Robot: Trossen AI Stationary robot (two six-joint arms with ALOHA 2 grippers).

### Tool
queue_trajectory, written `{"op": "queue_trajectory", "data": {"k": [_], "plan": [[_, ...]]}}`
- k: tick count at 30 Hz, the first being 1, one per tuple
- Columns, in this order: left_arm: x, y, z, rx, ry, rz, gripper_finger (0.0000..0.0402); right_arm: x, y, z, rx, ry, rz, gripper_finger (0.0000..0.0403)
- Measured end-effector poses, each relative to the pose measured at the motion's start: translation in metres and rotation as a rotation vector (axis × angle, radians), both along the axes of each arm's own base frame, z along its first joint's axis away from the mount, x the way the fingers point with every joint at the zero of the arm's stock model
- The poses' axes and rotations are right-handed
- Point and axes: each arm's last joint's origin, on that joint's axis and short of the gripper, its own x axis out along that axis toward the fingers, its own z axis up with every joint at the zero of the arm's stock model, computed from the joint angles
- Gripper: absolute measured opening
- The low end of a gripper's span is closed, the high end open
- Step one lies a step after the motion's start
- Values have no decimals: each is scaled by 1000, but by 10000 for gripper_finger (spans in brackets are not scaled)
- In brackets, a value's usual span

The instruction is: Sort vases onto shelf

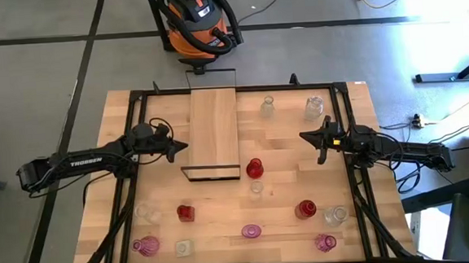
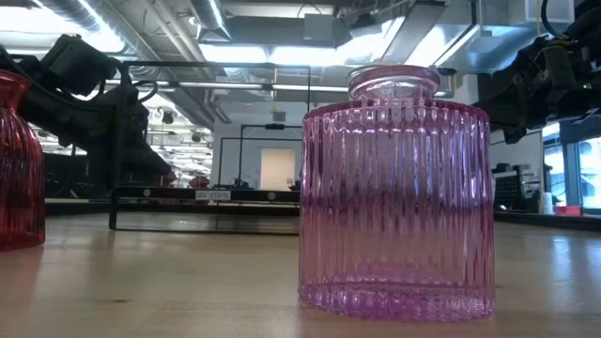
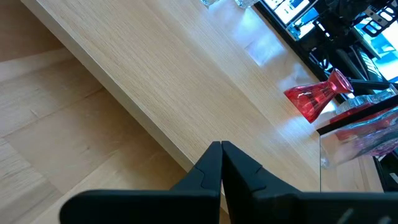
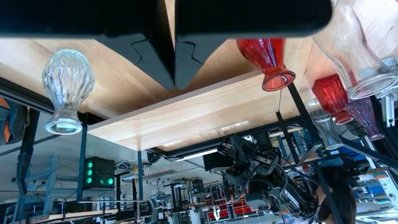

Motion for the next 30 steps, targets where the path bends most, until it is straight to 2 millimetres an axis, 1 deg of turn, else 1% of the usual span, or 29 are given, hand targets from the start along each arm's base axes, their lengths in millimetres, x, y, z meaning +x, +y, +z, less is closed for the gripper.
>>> {"op": "queue_trajectory", "data": {"k": [26,28,30], "plan": [[0,0,0,1,0,1,0,0,0,0,26,-8,-2,1],[0,1,0,14,6,34,0,0,0,0,26,-7,-2,1],[-1,3,0,45,18,104,0,0,0,0,26,-7,-2,1]]}}
